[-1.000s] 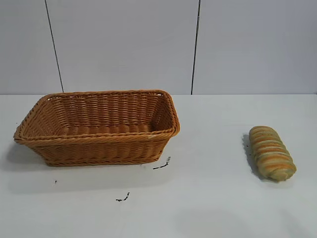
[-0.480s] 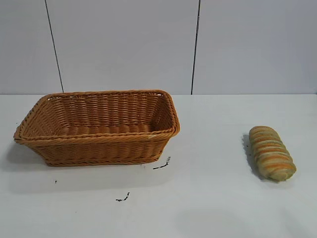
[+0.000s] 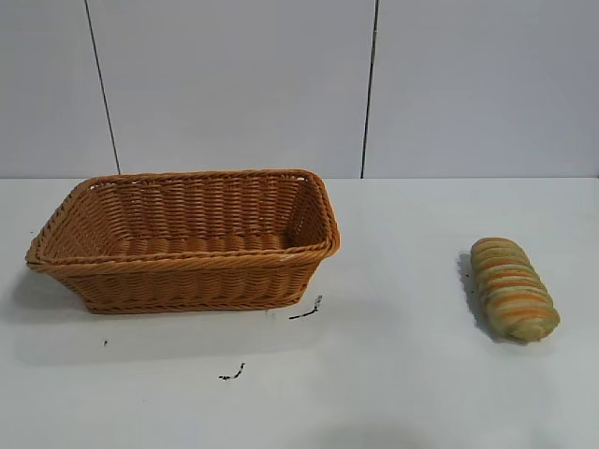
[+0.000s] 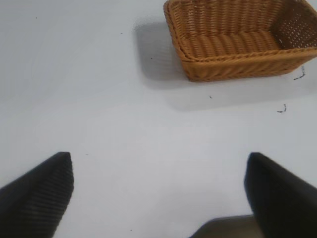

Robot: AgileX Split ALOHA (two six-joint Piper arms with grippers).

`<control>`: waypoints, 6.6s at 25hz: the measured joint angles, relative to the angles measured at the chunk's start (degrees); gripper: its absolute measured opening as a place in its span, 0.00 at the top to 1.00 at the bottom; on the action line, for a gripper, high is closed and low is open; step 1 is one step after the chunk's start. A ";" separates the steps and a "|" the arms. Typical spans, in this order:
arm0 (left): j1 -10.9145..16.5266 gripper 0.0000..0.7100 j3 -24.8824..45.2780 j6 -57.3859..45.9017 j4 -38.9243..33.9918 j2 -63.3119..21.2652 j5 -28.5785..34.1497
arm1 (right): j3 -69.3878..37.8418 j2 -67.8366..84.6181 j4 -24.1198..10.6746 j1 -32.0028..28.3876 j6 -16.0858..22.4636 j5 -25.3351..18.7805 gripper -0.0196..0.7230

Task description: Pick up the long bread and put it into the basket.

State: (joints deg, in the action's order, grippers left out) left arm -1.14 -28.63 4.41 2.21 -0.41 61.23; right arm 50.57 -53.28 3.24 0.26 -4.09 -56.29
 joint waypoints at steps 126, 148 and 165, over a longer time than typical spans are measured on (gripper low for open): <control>0.00 0.03 0.00 0.00 0.00 0.00 0.00 | 80.34 -90.92 6.68 36.80 -44.51 5.05 0.05; 0.00 0.03 0.00 0.00 0.00 0.00 0.00 | 80.45 -80.58 6.70 23.95 -9.69 -0.13 0.05; 0.00 0.03 0.00 0.00 0.00 0.00 0.00 | 80.45 -80.53 4.36 0.83 -5.05 -8.31 0.05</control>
State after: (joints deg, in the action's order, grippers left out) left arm -1.14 -28.63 4.41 2.21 -0.41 61.23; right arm 131.02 -133.80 7.61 1.09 -9.14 -64.60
